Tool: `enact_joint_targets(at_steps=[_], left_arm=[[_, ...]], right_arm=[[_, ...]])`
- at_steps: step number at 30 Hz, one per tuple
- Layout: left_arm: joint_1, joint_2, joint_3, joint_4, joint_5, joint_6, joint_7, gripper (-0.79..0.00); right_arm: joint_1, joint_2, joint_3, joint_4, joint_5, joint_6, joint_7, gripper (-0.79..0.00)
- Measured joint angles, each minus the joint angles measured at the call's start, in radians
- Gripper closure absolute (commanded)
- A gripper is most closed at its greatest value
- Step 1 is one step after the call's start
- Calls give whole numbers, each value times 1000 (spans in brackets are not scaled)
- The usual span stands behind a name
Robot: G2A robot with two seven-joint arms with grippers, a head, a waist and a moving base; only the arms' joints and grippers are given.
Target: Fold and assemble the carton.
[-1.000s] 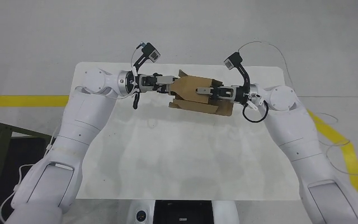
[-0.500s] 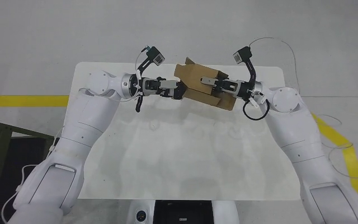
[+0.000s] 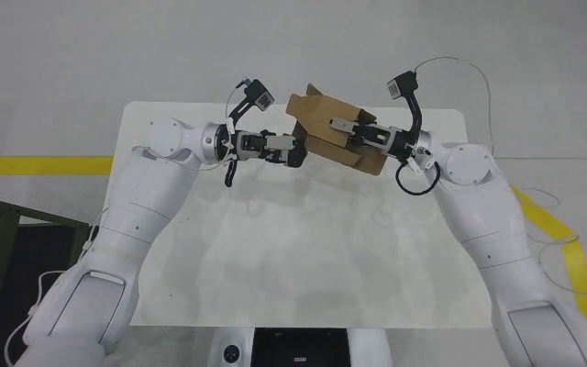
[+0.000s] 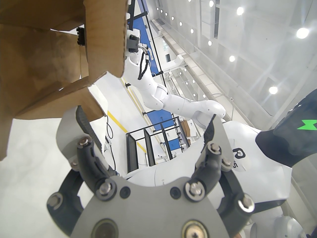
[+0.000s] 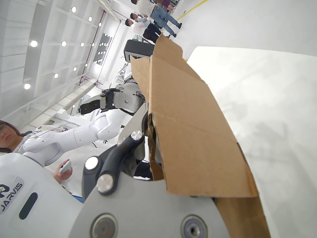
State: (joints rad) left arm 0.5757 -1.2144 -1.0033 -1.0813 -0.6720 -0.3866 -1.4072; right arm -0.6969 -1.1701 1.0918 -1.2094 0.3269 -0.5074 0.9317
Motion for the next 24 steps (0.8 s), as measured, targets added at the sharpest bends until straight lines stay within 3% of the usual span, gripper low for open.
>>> enact_joint_targets(at_steps=[24], left_arm=[[10, -5, -9, -3, 3, -2, 4, -785]], right_arm=[[-21, -6, -12, -31, 25, 11, 22, 0]])
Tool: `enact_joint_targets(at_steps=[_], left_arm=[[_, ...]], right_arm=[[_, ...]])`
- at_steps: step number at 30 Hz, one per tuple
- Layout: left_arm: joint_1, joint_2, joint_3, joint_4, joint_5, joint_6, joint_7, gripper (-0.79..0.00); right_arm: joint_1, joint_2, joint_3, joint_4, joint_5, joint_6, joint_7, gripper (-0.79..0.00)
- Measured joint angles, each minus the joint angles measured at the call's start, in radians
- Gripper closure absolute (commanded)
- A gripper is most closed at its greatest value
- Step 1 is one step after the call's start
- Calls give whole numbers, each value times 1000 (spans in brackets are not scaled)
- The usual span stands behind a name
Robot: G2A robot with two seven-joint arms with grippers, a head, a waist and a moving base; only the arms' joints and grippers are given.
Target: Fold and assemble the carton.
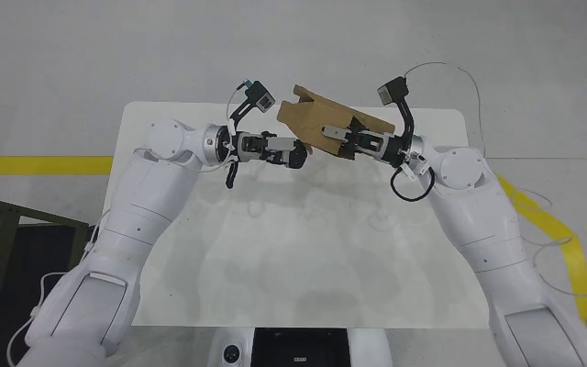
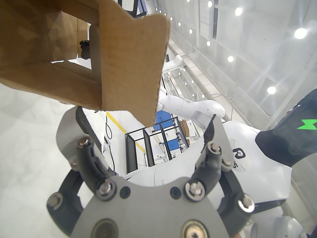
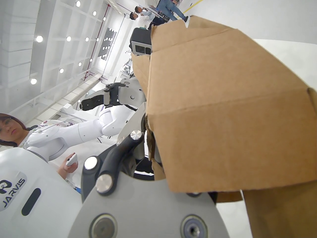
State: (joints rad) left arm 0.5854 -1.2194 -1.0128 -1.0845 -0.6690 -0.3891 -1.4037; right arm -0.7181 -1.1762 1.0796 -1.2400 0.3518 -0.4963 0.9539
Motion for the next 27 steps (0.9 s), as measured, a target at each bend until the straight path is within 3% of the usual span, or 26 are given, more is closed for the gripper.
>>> enact_joint_targets(at_steps=[17, 27], left_arm=[[36, 30, -89, -3, 63, 0, 29, -785], [76, 58, -140, 33, 206, -7, 95, -785]], right_arm=[[-18, 24, 76, 75, 99, 51, 164, 0], [-34, 30, 82, 46, 154, 54, 269, 0]])
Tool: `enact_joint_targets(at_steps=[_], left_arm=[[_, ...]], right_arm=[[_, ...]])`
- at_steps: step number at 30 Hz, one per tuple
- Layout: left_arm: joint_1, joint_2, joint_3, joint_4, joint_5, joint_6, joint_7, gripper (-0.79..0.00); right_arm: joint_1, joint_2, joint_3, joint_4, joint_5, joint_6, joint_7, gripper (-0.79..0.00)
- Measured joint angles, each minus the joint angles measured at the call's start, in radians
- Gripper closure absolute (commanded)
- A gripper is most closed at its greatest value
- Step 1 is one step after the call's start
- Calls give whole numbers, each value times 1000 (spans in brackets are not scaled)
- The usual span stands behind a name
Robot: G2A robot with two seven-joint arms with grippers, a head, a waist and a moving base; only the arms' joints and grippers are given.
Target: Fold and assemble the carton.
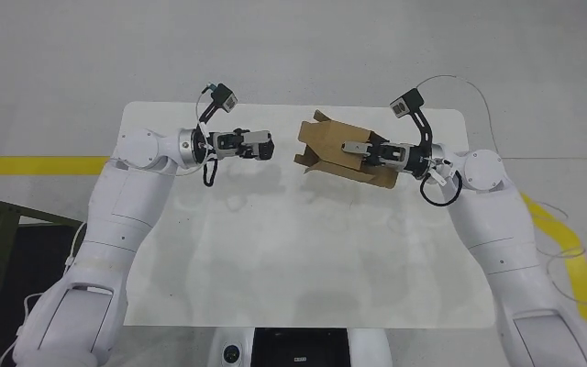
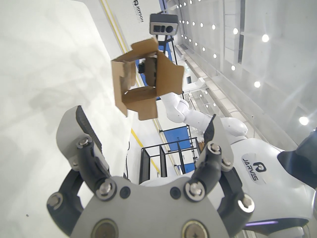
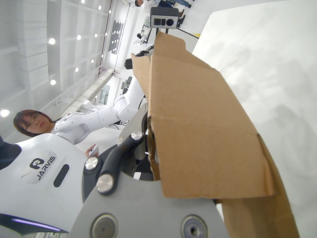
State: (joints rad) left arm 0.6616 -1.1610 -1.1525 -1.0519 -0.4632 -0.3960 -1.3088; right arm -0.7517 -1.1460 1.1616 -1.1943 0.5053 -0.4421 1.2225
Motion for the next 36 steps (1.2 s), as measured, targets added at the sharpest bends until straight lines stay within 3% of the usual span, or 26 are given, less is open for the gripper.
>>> enact_joint_targets(at_steps=[21, 36], left_arm=[[-27, -3, 81, 59, 146, 50, 19, -785], [-54, -17, 122, 48, 114, 14, 10, -785]], right_arm=[[29, -24, -77, -44, 88, -14, 40, 0], [68, -44, -128, -23, 98, -22, 51, 0]])
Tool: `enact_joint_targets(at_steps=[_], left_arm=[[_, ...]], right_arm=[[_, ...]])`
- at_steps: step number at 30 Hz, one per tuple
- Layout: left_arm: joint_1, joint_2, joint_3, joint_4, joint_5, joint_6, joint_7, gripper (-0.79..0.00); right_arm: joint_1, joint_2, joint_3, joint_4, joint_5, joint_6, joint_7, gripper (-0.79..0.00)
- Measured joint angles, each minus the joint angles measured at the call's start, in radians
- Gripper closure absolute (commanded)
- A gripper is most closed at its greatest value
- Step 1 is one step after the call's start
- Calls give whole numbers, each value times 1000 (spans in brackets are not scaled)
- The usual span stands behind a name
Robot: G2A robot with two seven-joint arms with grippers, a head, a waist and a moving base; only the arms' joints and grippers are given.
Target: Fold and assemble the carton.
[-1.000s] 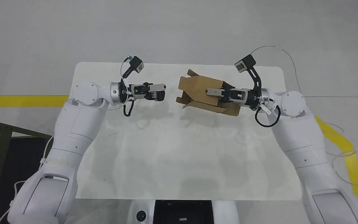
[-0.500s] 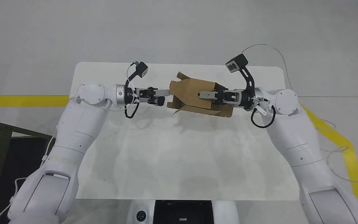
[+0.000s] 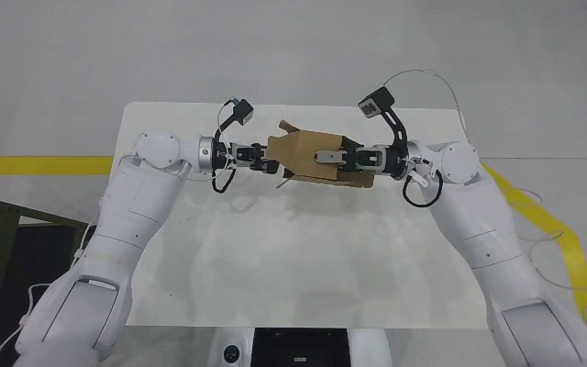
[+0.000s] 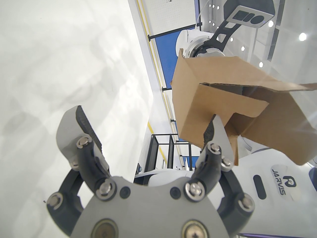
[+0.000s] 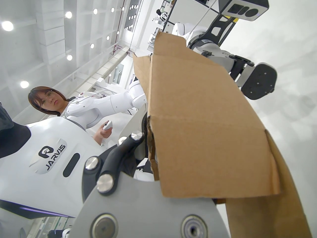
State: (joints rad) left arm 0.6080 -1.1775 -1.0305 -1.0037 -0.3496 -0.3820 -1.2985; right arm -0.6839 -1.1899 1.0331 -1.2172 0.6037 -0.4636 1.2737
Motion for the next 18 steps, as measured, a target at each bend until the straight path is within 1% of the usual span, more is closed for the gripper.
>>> enact_joint_targets(at_steps=[18], left_arm=[[-25, -6, 16, 14, -24, -13, -3, -785]], right_arm=[[1, -8, -10, 1, 7, -4, 13, 0]])
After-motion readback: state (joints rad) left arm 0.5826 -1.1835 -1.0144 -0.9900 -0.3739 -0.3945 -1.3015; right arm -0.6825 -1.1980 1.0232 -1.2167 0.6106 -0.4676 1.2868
